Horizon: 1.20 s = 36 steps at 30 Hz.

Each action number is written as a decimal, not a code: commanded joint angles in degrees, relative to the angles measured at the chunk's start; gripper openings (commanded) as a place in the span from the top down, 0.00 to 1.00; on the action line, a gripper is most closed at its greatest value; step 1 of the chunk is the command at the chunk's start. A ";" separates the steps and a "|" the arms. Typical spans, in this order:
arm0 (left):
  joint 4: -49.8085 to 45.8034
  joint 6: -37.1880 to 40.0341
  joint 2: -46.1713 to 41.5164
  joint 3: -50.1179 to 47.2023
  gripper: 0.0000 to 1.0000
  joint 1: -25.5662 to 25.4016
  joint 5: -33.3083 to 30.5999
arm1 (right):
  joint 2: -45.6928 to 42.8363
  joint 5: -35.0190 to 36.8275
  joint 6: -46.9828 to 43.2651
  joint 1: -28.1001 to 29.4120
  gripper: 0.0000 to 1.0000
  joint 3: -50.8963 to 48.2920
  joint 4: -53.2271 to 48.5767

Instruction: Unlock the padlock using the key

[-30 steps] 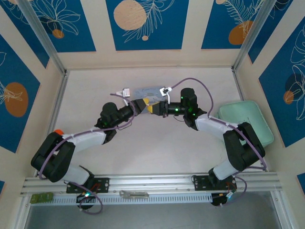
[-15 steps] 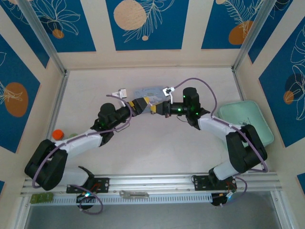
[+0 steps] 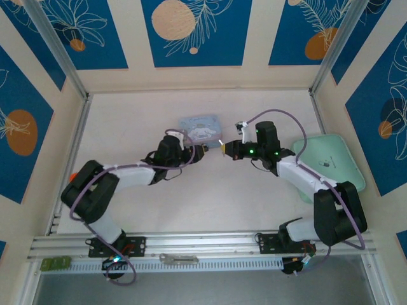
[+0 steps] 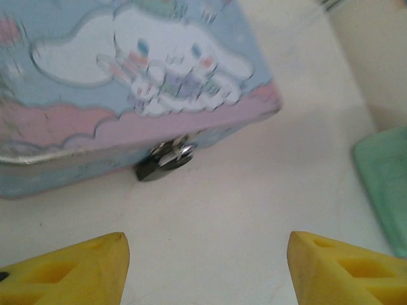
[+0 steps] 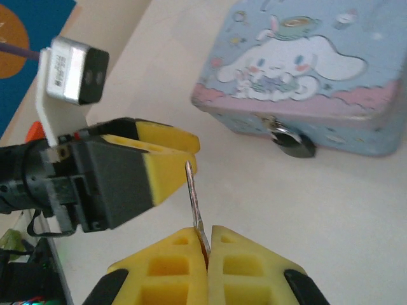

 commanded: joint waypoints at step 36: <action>7.59 3.67 25.69 17.11 0.44 1.20 0.70 | -0.83 -2.32 1.48 -2.16 1.00 -2.84 4.48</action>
